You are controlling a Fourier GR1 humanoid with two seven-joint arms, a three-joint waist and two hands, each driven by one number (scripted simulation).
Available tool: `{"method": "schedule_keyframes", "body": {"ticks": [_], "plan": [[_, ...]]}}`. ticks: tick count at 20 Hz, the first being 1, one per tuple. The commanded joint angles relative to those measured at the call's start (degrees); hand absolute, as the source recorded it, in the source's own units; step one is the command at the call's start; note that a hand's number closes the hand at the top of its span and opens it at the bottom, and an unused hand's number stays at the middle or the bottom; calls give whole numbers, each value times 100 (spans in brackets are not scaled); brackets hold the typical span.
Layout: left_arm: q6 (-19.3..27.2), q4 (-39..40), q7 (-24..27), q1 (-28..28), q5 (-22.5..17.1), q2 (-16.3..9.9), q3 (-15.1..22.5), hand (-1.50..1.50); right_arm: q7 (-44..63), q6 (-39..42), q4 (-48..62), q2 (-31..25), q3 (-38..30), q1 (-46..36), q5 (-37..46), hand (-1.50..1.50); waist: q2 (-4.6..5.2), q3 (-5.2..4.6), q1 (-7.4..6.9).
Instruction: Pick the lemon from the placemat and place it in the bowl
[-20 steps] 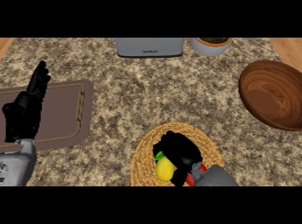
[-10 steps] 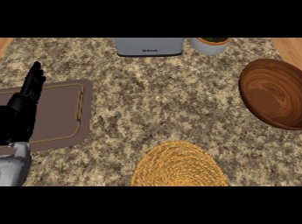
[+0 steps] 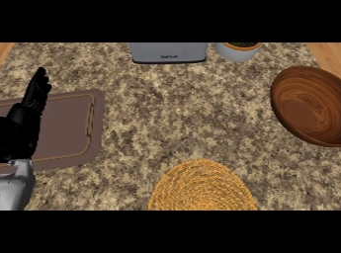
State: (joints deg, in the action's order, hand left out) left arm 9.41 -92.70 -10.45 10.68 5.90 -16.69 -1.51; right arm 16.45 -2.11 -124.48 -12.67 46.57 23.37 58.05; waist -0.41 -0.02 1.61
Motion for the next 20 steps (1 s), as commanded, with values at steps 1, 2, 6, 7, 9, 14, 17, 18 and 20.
{"method": "schedule_keyframes", "body": {"ticks": [1,2,6,7,9,14,17,18,20], "plan": [[-48,76,71,34,10,32,18,0,408,223,-1509,-353,-692,179,-211,150,32,-1,-61],[-6,116,145,30,17,57,-12,0,109,-135,-1571,-592,-818,461,-330,150,23,4,-19],[-96,29,194,-65,-3,89,6,0,255,55,-1557,-254,-1826,-9,-1209,150,43,5,-148],[27,-41,178,-78,172,170,138,0,61,55,-1397,-291,-2281,-113,-1664,150,51,9,-162],[-135,-168,-121,81,27,35,42,0,45,235,-1360,-271,-2946,-431,-2116,150,55,13,-184],[-86,241,27,263,28,205,38,0,-389,180,-27,-129,-4535,-1508,-3281,150,82,16,-190],[-72,170,-79,343,184,205,120,0,-842,199,1037,-340,-5322,-2155,-3780,150,66,12,-200],[60,149,97,151,271,282,135,0,-1048,147,1394,-304,-5452,-2340,-3982,150,66,12,-223],[-165,277,7,492,45,95,-94,0,-1239,186,1970,-747,-5926,-2890,-3839,150,71,8,-228]]}}
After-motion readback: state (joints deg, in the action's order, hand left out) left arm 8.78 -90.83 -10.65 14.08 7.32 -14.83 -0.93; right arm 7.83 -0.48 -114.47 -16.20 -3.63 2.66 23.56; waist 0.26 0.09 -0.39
